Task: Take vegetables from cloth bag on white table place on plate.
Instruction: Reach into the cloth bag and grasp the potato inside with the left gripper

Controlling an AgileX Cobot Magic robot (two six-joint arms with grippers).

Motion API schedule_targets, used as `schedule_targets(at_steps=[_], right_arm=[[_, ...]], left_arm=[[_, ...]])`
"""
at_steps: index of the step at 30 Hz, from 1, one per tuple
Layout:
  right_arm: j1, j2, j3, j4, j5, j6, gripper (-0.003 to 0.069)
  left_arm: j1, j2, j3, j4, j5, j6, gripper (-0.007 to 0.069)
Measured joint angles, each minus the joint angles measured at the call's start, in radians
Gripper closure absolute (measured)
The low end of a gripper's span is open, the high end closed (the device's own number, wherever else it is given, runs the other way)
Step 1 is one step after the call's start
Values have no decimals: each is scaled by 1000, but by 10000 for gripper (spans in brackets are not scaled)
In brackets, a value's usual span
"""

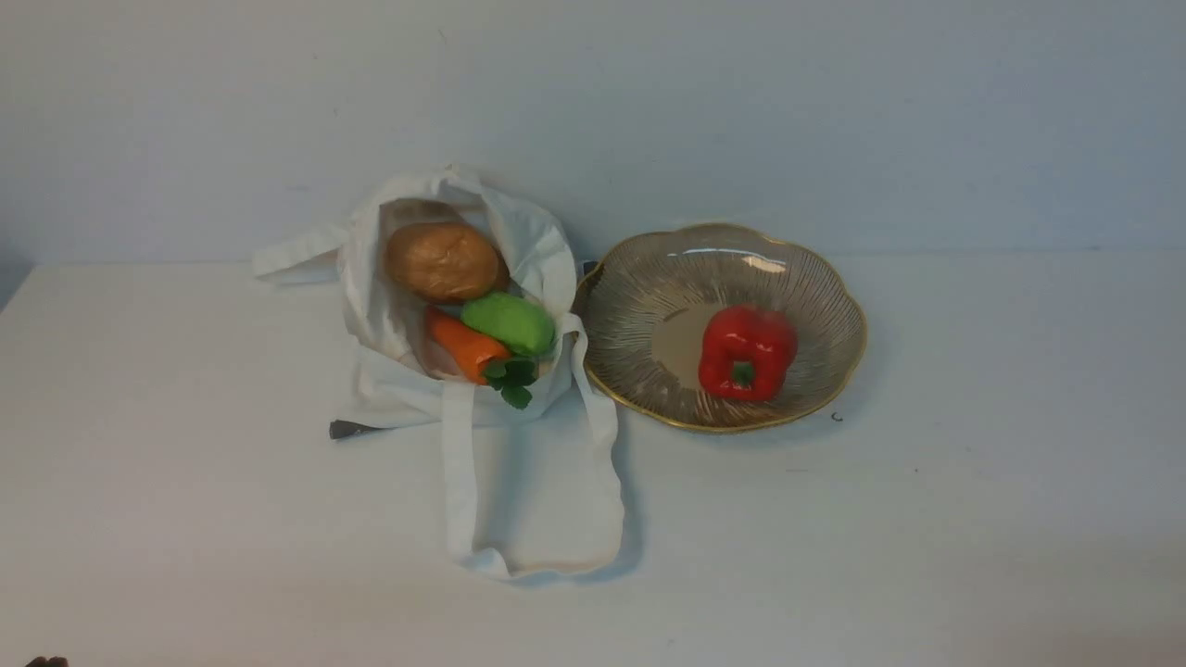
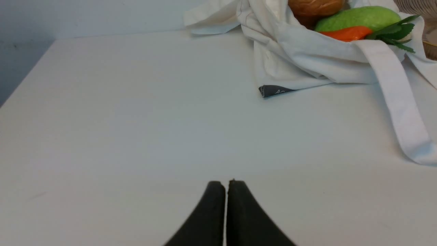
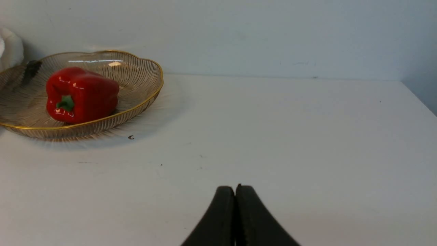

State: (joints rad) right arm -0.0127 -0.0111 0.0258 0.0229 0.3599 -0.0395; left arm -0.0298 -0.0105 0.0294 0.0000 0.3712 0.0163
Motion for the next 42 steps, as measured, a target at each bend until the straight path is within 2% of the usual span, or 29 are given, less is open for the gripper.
schedule_targets(at_steps=[8, 11, 15, 17, 18, 20, 21, 25, 30, 32, 34, 35, 36, 37, 38, 41, 42], right_arm=[[0, 0, 0, 0, 0, 0, 674], [0, 0, 0, 0, 0, 0, 674], [0, 0, 0, 0, 0, 0, 674], [0, 0, 0, 0, 0, 0, 674], [0, 0, 0, 0, 0, 0, 674], [0, 0, 0, 0, 0, 0, 674], [0, 0, 0, 0, 0, 0, 674], [0, 0, 0, 0, 0, 0, 674], [0, 0, 0, 0, 0, 0, 674], [0, 0, 0, 0, 0, 0, 674], [0, 0, 0, 0, 0, 0, 674], [0, 0, 0, 0, 0, 0, 674], [0, 0, 0, 0, 0, 0, 674], [0, 0, 0, 0, 0, 0, 674], [0, 0, 0, 0, 0, 0, 674], [0, 0, 0, 0, 0, 0, 674], [0, 0, 0, 0, 0, 0, 674]], left_arm=[[0, 0, 0, -7, 0, -2, 629], [0, 0, 0, -105, -1, -80, 629], [0, 0, 0, -435, -3, -293, 629], [0, 0, 0, -661, -7, -402, 629], [0, 0, 0, -676, -7, -407, 629], [0, 0, 0, -814, -12, -429, 629], [0, 0, 0, -820, -12, -428, 629], [0, 0, 0, -872, -32, -396, 629], [0, 0, -60, -1000, -10, -303, 629], [0, 11, -180, -1036, 21, -165, 629], [0, 51, -263, -1041, 56, -84, 629], [0, 131, -344, -1039, 113, 1, 629], [0, 131, -344, -1039, 113, 1, 629], [0, 270, -433, -1010, 206, 97, 629], [0, 349, -480, -979, 265, 140, 629], [0, 535, -579, -891, 400, 213, 629], [0, 654, -648, -828, 463, 241, 629]])
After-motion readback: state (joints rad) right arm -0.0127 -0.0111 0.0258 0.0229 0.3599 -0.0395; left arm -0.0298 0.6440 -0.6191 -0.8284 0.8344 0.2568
